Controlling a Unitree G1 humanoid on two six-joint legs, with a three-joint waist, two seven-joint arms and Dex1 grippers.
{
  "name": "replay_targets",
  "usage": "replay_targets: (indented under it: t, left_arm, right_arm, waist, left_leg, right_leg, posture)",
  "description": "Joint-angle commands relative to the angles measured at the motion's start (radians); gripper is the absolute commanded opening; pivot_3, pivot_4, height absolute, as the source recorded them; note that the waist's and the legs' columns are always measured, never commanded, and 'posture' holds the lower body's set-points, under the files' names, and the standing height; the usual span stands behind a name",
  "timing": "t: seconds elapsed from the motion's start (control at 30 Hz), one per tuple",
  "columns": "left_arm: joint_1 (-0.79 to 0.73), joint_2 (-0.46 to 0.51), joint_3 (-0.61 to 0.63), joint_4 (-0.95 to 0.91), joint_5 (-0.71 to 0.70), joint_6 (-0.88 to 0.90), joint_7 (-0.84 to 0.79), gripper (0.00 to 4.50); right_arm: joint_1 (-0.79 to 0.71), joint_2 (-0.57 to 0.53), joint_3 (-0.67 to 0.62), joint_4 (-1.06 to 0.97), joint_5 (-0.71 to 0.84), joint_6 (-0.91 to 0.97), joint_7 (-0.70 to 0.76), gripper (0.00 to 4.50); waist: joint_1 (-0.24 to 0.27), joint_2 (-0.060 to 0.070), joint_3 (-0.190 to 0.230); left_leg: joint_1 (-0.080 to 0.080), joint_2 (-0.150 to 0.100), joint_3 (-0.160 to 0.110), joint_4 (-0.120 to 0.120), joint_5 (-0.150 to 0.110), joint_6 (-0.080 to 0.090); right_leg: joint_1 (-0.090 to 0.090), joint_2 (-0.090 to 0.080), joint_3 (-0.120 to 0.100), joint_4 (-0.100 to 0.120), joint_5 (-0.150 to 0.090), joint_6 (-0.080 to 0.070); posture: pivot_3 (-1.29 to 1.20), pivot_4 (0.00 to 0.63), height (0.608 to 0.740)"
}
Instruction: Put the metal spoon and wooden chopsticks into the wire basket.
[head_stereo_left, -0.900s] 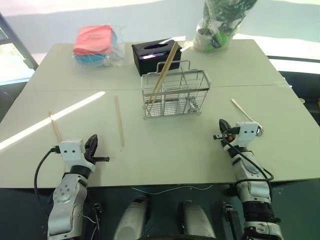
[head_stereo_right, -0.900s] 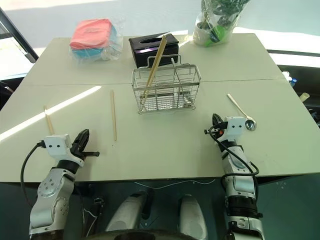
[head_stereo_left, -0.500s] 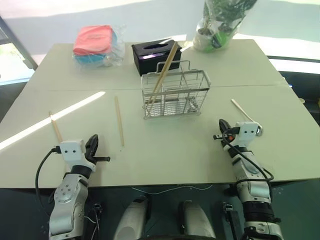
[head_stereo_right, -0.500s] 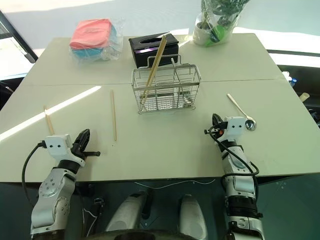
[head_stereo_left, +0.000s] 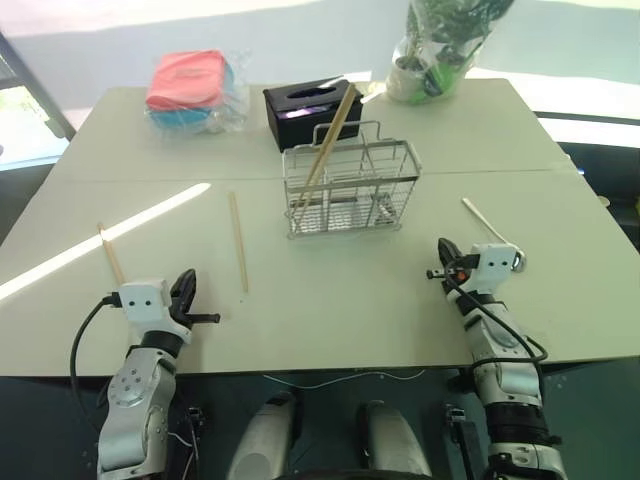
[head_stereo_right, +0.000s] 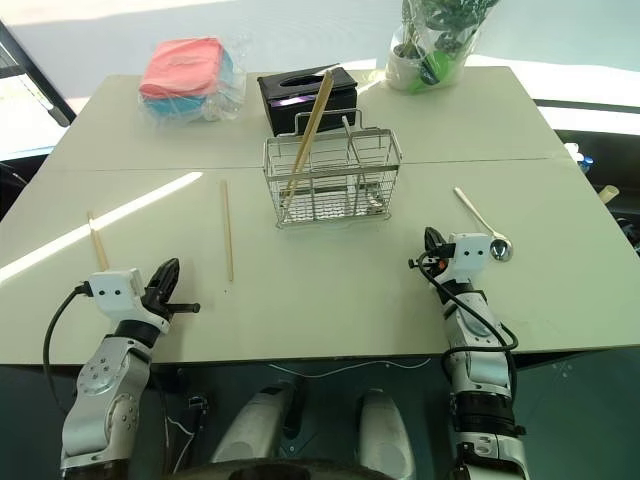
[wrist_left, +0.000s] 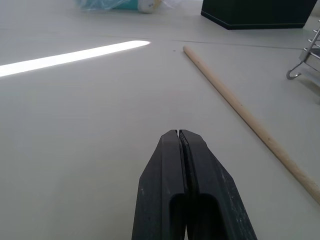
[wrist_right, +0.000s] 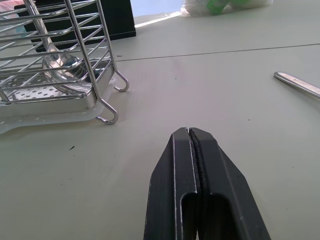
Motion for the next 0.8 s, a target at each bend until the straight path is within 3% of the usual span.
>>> replay_targets:
  t: [0.03, 0.43, 0.57, 0.8]
  left_arm:
    - [0.005, 0.005, 0.019, -0.020, -0.006, -0.018, 0.001, 0.03]
    - [-0.001, 0.034, 0.063, -0.078, -0.050, 0.029, 0.001, 0.03]
    - [0.000, 0.118, 0.107, -0.183, -0.192, 0.107, -0.087, 0.03]
    - [-0.139, 0.376, 0.079, -0.250, -0.439, 0.316, -0.328, 0.03]
  right_arm:
    - [-0.005, 0.001, -0.009, -0.026, 0.006, -0.017, 0.000, 0.00]
    - [-0.027, -0.014, -0.009, -0.002, 0.004, -0.012, 0.013, 0.00]
    - [-0.048, -0.036, -0.025, -0.001, 0.010, -0.002, 0.017, 0.00]
    - [-0.051, -0.040, -0.023, 0.009, 0.005, -0.004, 0.016, 0.00]
  waist:
    - [0.000, 0.000, 0.000]
    - [0.000, 0.000, 0.000]
    - [-0.003, 0.000, 0.000]
    - [-0.001, 0.001, 0.000]
  left_leg:
    - [0.000, 0.000, 0.000, 0.000, 0.000, 0.000]
    - [0.000, 0.000, 0.000, 0.000, 0.000, 0.000]
    - [0.000, 0.000, 0.000, 0.000, 0.000, 0.000]
    - [0.000, 0.000, -0.001, 0.000, 0.000, 0.000]
  right_leg:
    - [0.000, 0.000, 0.000, 0.000, 0.000, 0.000]
    - [0.000, 0.000, 0.000, 0.000, 0.000, 0.000]
    - [0.000, 0.000, 0.000, 0.000, 0.000, 0.000]
    - [0.000, 0.002, -0.001, 0.000, 0.000, -0.001]
  posture:
    - [0.00, 0.150, 0.740]
    - [0.00, 0.150, 0.740]
    - [0.00, 0.150, 0.740]
    - [0.00, 0.150, 0.740]
